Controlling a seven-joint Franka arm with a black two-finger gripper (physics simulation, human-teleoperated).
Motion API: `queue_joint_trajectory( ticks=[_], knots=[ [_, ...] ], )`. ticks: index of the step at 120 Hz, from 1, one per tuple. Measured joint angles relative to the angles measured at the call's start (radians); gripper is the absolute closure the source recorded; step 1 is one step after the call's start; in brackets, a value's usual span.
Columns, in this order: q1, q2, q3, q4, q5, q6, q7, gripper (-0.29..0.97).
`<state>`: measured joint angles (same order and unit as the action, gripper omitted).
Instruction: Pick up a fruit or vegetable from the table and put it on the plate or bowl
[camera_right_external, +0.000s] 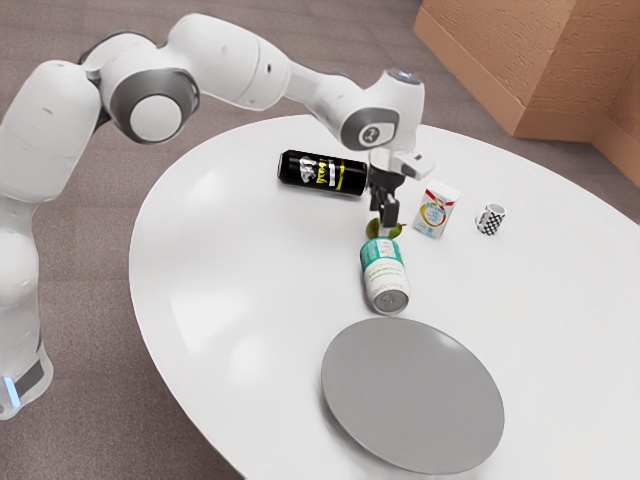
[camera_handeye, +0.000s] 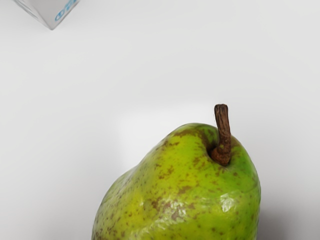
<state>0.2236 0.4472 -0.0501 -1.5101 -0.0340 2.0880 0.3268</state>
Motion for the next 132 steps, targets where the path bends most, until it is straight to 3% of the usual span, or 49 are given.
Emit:
queue_joint_trajectory(
  ticks=[53, 93, 132],
  knots=[
    [0.017, 0.058, -0.032, 0.056, 0.004, 0.000, 0.001, 0.02],
    [0.017, 0.067, -0.033, 0.057, 0.010, 0.006, -0.005, 0.43],
    [0.012, 0.018, -0.054, 0.050, 0.016, 0.003, -0.019, 0.44]
  ],
)
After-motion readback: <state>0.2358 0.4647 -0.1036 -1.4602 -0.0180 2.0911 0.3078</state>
